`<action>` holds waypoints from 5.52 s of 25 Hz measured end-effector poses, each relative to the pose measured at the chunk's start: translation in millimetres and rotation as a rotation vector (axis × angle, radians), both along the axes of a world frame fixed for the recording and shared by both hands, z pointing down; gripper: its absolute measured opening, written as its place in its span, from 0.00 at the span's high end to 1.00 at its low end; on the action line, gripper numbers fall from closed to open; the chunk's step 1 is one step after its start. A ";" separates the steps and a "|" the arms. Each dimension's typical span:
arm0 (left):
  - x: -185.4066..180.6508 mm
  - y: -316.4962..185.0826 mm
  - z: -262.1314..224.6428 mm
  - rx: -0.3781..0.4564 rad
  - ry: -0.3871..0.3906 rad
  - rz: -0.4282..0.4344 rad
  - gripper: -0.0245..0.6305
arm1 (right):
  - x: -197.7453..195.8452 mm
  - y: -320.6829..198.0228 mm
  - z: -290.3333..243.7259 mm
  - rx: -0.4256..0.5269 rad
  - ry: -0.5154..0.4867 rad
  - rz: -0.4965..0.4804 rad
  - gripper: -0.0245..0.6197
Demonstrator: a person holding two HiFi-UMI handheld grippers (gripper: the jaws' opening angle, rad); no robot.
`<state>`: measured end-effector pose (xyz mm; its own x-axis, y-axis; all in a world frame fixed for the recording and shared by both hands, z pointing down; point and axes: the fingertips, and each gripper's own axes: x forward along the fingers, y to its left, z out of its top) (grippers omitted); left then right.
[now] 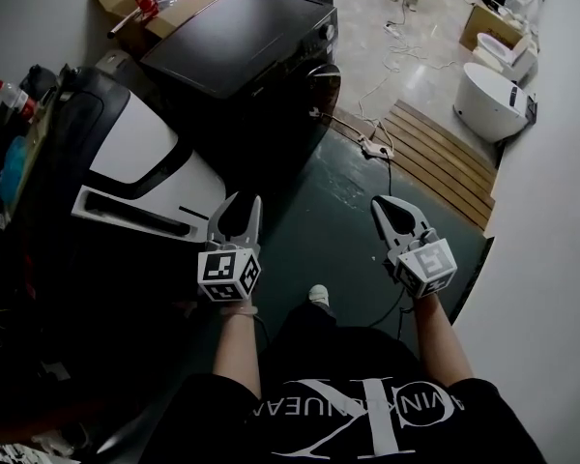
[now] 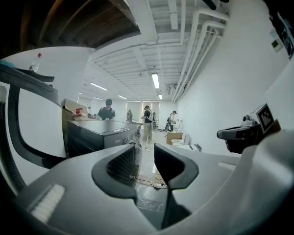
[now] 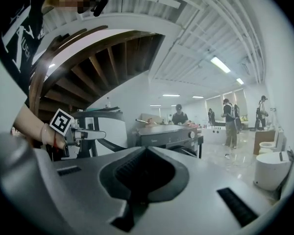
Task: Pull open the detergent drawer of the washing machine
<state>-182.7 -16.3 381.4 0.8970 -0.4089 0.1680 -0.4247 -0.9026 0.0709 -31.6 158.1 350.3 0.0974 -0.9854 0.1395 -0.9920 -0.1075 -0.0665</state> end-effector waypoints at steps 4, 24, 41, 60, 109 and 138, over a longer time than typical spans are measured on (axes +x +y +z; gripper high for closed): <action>24.8 -30.8 1.8 -0.004 0.011 0.013 0.77 | 21.3 -27.8 12.5 -0.002 0.003 -0.005 0.94; 62.3 -80.6 14.1 -0.009 -0.002 -0.056 0.77 | 59.0 -100.7 32.3 -0.013 0.016 -0.139 0.94; 116.7 -110.6 4.2 0.000 -0.025 -0.369 0.77 | 123.7 -206.9 32.2 -0.009 0.048 -0.563 0.94; 137.6 -83.3 54.2 -0.126 -0.019 -0.683 0.77 | 164.2 -240.4 65.6 -0.045 0.031 -0.850 0.94; 194.8 -250.5 158.1 -0.435 0.406 -0.584 0.75 | 123.5 -341.8 156.4 -0.129 -0.051 -0.796 0.94; 204.7 -288.9 151.8 -0.560 0.981 -0.481 0.70 | 124.0 -358.5 179.0 -0.155 -0.081 -0.756 0.94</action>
